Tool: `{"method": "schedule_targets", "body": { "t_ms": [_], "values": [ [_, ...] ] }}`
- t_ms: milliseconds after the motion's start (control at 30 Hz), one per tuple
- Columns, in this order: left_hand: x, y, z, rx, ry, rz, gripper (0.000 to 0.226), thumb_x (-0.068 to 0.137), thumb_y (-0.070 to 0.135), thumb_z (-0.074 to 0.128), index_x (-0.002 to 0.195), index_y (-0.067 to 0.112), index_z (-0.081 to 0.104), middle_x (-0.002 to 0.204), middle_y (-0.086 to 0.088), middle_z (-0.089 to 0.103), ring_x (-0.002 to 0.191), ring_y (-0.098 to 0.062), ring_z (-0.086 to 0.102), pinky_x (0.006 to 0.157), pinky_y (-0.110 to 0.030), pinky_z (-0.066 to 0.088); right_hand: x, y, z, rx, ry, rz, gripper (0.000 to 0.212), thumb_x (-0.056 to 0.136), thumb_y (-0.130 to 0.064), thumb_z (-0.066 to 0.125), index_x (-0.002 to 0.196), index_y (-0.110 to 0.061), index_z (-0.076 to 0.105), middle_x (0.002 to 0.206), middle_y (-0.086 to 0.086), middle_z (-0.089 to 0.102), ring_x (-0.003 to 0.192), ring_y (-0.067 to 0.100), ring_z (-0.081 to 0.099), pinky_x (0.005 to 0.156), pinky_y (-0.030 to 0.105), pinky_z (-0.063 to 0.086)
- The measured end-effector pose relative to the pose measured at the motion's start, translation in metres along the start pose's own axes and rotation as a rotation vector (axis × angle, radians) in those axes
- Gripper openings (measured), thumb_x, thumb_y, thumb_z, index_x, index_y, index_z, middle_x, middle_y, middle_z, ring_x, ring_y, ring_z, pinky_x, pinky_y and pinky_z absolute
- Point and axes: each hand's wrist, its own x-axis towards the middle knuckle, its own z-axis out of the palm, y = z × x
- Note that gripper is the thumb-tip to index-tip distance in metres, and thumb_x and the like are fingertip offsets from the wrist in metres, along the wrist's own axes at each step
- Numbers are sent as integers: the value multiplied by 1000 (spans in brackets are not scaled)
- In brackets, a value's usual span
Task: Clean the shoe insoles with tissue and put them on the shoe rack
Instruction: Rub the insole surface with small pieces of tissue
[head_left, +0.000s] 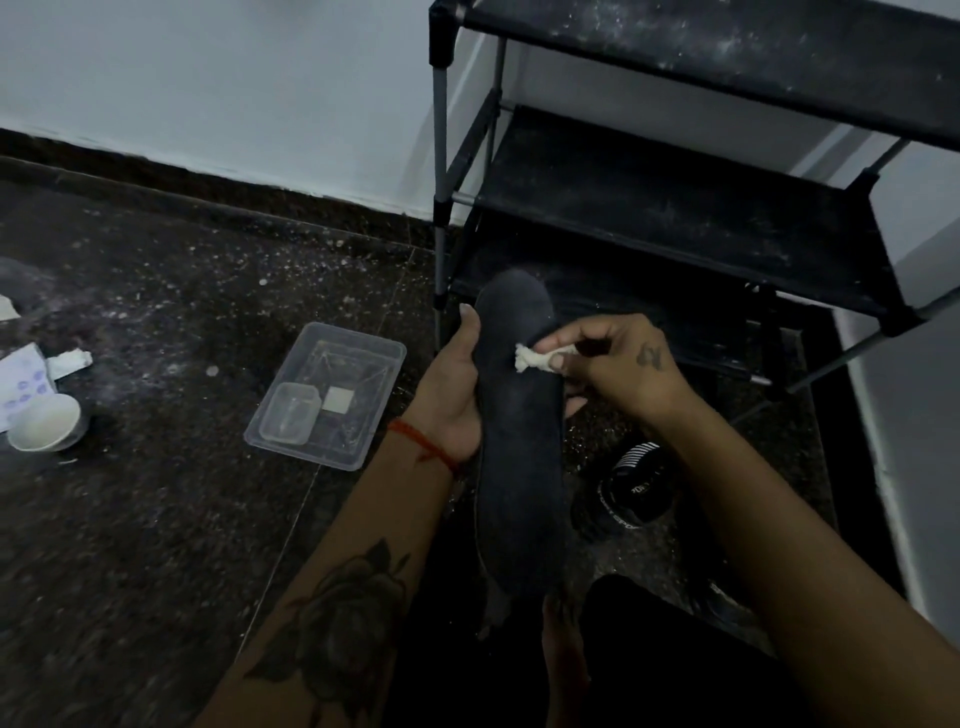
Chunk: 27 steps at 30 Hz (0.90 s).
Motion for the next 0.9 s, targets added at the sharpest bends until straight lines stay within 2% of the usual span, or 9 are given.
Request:
{"method": "schedule_targets", "body": {
  "t_ms": [133,233,333,433,500,633,700,800,900],
  "values": [
    [2,-1,-1,-28,9,-2,75,91,67,22,106,5,62,89,-20,73,74,-33,72,61,-49,59,5,0,5,-186,331,-181,16,79,-11,69,91,-21,73,91,-3,68,84,10,63,78,24,50],
    [2,-3,1,32,30,32,78,94,63,16,88,7,70,78,-15,74,67,-23,72,58,-33,60,5,2,23,-325,268,-286,20,79,-6,67,95,-16,73,95,3,68,86,15,62,76,14,42],
    [4,-1,-2,50,76,41,75,94,63,12,94,9,65,76,-12,74,65,-20,72,58,-27,59,1,0,35,-346,173,-448,22,76,-2,67,95,-12,74,89,7,68,82,12,58,72,6,38],
    [7,2,-7,70,108,48,73,94,62,13,96,8,63,75,-11,74,65,-20,72,57,-28,59,0,-1,22,-284,-63,-482,21,74,1,69,87,-13,75,84,0,67,78,10,60,72,12,46],
    [6,2,-7,83,88,38,73,94,61,13,100,7,62,77,-12,74,66,-22,72,58,-30,59,1,4,11,-324,-103,-420,25,73,5,68,82,-17,76,82,-3,65,73,11,62,68,18,51],
    [4,-2,-2,17,30,-5,72,94,63,19,104,5,61,86,-19,73,70,-31,72,56,-47,59,6,12,9,-380,292,-342,29,74,7,63,86,-16,75,84,2,67,76,9,60,72,19,49],
    [5,-4,-1,35,36,-1,70,94,61,22,105,6,63,89,-18,72,74,-29,72,64,-43,59,8,8,20,-362,378,-369,25,76,1,64,93,-14,74,88,5,69,82,13,59,77,12,41],
    [7,-5,-3,59,74,45,66,97,54,24,81,8,69,70,-11,71,61,-18,70,56,-24,58,5,1,36,-355,225,-483,23,78,-8,64,99,-14,72,89,7,69,86,16,60,76,12,40],
    [6,-1,-6,60,82,70,65,98,53,18,91,9,65,73,-9,74,63,-18,72,56,-26,59,-1,-2,30,-284,-10,-470,22,74,-6,71,93,-16,74,87,-2,68,81,8,60,74,12,44]
  ]
}}
